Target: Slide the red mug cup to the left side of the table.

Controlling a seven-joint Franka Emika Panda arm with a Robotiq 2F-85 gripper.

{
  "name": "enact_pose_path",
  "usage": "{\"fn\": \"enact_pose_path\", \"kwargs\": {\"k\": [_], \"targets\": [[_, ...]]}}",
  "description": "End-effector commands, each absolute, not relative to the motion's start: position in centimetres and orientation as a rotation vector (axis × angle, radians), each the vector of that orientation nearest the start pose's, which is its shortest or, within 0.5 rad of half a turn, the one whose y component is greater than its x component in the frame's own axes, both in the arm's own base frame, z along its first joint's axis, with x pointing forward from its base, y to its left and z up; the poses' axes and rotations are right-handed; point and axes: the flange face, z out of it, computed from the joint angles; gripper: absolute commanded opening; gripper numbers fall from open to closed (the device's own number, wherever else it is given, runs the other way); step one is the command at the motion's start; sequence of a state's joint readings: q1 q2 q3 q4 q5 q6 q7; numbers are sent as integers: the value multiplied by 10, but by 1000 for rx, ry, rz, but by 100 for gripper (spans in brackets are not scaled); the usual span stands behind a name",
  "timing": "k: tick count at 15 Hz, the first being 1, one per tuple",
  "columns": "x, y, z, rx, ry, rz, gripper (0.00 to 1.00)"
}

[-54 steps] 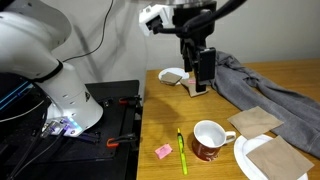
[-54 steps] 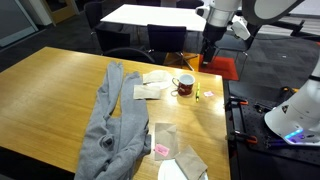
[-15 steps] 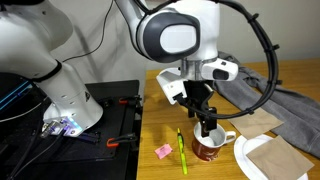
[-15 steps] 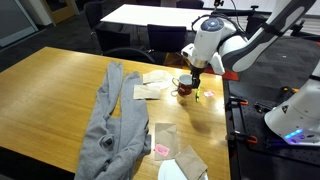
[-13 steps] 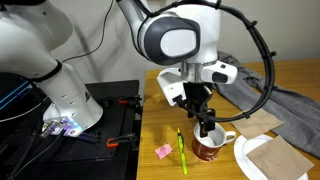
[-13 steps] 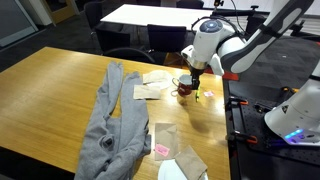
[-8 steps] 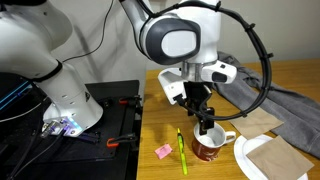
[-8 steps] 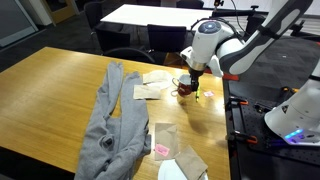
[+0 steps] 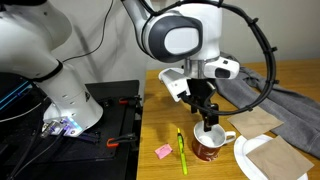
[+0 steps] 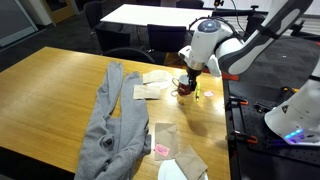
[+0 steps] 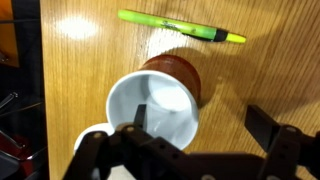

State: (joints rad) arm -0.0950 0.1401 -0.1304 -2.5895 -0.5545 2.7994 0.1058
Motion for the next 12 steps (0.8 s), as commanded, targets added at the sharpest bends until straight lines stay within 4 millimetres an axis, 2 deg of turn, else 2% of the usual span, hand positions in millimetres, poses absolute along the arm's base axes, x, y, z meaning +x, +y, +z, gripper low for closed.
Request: {"fn": "enact_pose_path", "kwargs": {"k": [1,9,10,12], "targets": [[449,-68,211,-3339,-343,-150,100],[457,-70,191,-3348,-375,-101,100],[458,-70,189,-3349,-372,-94,75],[460,-73,184,-3350,-371,-80,66]]}}
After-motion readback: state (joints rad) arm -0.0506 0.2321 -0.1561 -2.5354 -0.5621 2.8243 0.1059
